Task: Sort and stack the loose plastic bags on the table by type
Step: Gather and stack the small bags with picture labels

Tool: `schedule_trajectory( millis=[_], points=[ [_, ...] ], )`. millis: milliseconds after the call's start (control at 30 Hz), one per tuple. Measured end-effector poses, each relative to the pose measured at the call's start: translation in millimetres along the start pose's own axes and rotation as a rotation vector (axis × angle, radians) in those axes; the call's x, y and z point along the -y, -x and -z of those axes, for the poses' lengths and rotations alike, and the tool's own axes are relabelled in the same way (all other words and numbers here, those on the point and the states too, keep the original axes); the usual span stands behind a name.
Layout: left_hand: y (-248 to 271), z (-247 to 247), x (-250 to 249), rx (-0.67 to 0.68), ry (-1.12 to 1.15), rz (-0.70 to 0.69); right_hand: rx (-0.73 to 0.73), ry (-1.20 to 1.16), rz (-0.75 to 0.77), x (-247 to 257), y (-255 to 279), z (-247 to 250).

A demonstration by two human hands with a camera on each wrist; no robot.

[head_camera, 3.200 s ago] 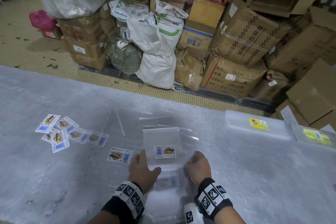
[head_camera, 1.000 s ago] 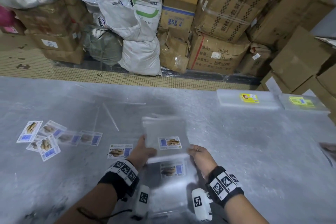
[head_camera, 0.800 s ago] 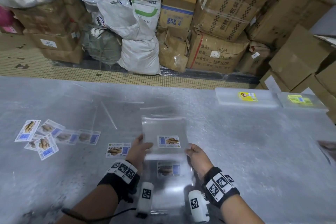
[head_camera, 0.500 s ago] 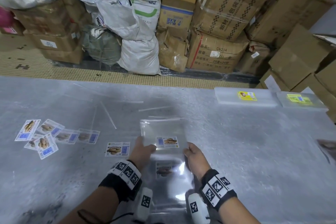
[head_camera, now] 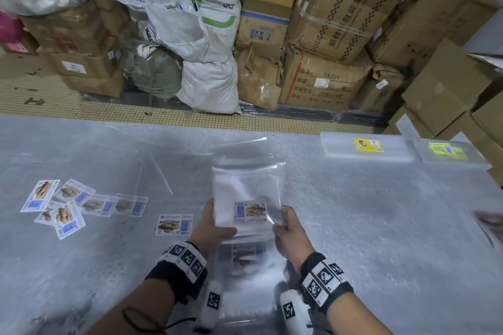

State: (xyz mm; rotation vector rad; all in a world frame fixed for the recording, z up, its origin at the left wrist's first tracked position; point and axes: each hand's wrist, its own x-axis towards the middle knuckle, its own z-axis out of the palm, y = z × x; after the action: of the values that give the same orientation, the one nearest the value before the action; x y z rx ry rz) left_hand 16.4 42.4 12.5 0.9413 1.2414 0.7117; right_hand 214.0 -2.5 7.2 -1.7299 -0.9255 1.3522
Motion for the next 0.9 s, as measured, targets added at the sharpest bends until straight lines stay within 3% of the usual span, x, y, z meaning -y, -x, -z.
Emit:
schedule_trajectory(
  millis=[333,667,900],
  points=[
    [3,-8,-15,-0.114,-0.075,-0.076,0.047,-0.114,0.017,10,0,-1],
    [-13,-17,-102,-0.14,-0.021,-0.33,-0.003,-0.186,0.293,96,-12,5],
    [-25,-25,-168,-0.173,-0.006,-0.502,-0.129,-0.074,0.501,164,-31,9]
  ],
)
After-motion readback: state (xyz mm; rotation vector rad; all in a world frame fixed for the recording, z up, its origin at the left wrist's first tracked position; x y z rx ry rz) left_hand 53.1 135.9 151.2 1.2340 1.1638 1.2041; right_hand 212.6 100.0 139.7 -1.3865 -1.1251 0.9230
